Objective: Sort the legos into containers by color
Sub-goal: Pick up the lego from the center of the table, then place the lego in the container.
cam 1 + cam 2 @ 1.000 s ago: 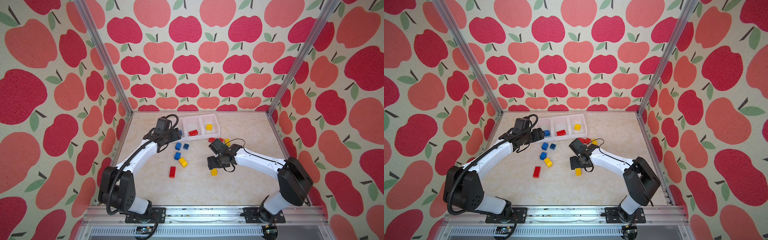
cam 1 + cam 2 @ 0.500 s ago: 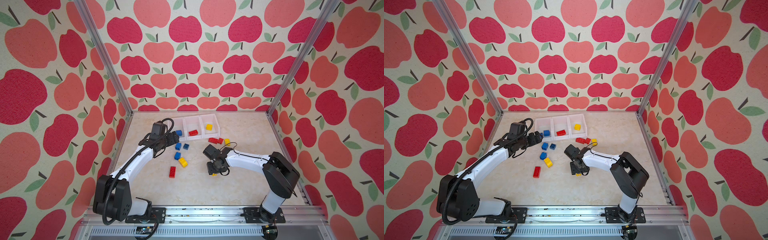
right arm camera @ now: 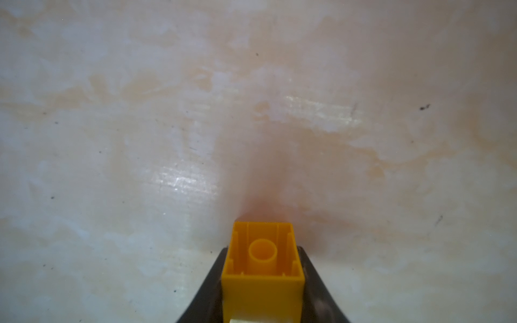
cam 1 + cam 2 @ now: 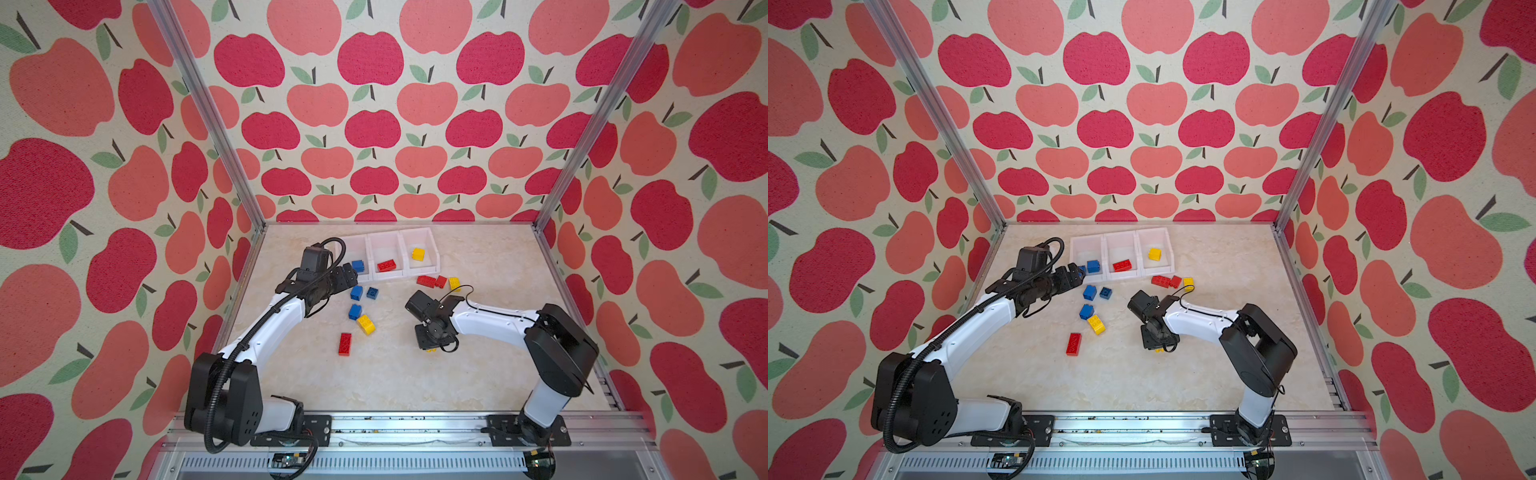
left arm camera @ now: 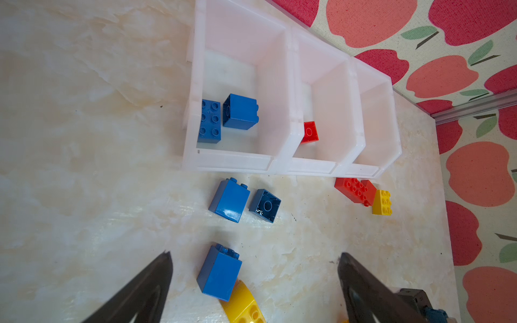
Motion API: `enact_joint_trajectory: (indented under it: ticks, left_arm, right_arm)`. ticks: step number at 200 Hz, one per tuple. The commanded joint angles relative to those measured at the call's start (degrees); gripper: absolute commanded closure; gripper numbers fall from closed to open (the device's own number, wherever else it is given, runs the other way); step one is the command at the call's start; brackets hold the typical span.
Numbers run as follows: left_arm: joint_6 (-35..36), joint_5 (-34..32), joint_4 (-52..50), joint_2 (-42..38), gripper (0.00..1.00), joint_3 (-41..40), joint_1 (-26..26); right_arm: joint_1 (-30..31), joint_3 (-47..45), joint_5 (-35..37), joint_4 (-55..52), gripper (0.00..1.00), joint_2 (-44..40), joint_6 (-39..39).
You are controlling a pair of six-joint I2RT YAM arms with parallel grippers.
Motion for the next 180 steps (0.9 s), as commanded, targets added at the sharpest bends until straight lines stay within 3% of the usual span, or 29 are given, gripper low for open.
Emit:
enact_joint_trajectory:
  ticks: [1, 96, 180]
  left_arm:
    - [-1.0, 0.7, 0.1, -1.6, 0.04, -0.8, 0.4]
    - [-1.0, 1.8, -0.5, -2.5, 0.01, -1.5, 0.5]
    - [-2.3, 2.3, 0.0, -3.7, 0.01, -3.1, 0.5]
  right_arm:
    - [0.4, 1.8, 1.7, -3.2, 0.7, -1.8, 0.6]
    - [-7.3, 10.2, 4.1, -4.3, 0.71, -5.6, -7.4]
    - [-16.8, 25.9, 4.3, -2.4, 0.71, 3.1, -17.9]
